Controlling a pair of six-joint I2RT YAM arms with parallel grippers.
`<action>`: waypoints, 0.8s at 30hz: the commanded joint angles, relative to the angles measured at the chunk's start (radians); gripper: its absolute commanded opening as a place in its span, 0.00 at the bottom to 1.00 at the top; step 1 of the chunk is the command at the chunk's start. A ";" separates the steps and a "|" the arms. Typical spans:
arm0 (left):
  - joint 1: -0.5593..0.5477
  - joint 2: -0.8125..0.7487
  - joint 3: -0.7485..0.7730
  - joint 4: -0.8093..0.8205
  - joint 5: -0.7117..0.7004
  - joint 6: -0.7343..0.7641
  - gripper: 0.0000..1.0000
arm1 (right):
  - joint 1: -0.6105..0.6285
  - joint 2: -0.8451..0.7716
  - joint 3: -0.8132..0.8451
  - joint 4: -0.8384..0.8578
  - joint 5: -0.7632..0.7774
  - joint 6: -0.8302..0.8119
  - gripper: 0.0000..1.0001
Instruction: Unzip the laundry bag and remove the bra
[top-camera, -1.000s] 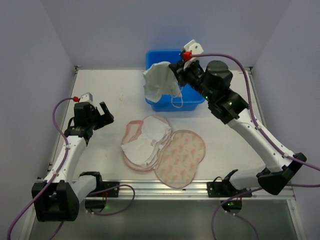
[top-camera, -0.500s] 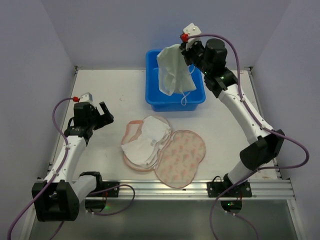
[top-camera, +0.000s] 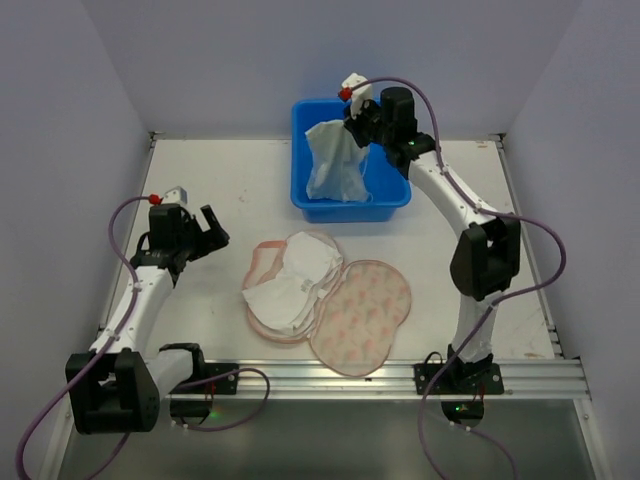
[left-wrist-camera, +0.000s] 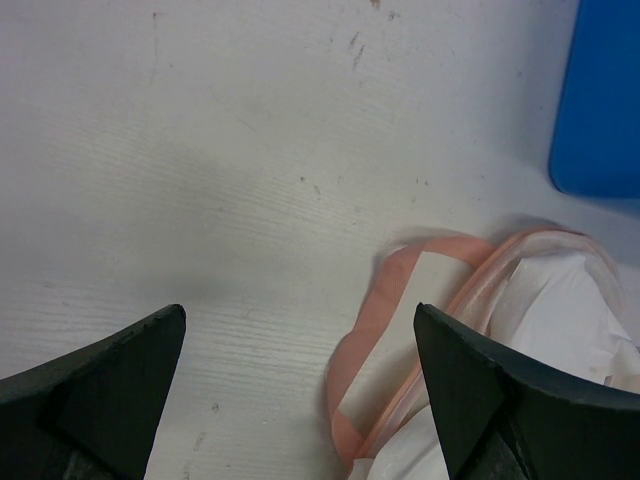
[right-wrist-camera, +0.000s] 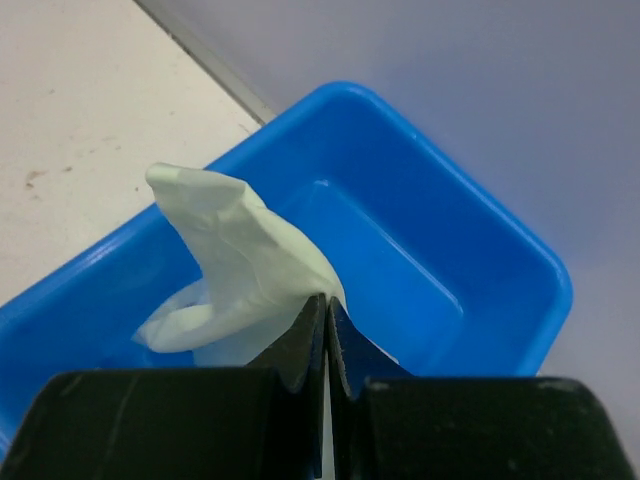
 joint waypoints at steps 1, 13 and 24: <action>0.013 0.007 0.005 0.033 0.029 0.035 1.00 | -0.030 0.122 0.174 -0.027 -0.046 -0.001 0.00; 0.026 0.043 0.008 0.036 0.060 0.035 1.00 | -0.081 0.365 0.462 0.004 0.172 0.107 0.77; 0.029 -0.005 -0.003 0.050 0.075 0.032 1.00 | -0.001 -0.138 0.050 -0.028 0.046 0.281 0.99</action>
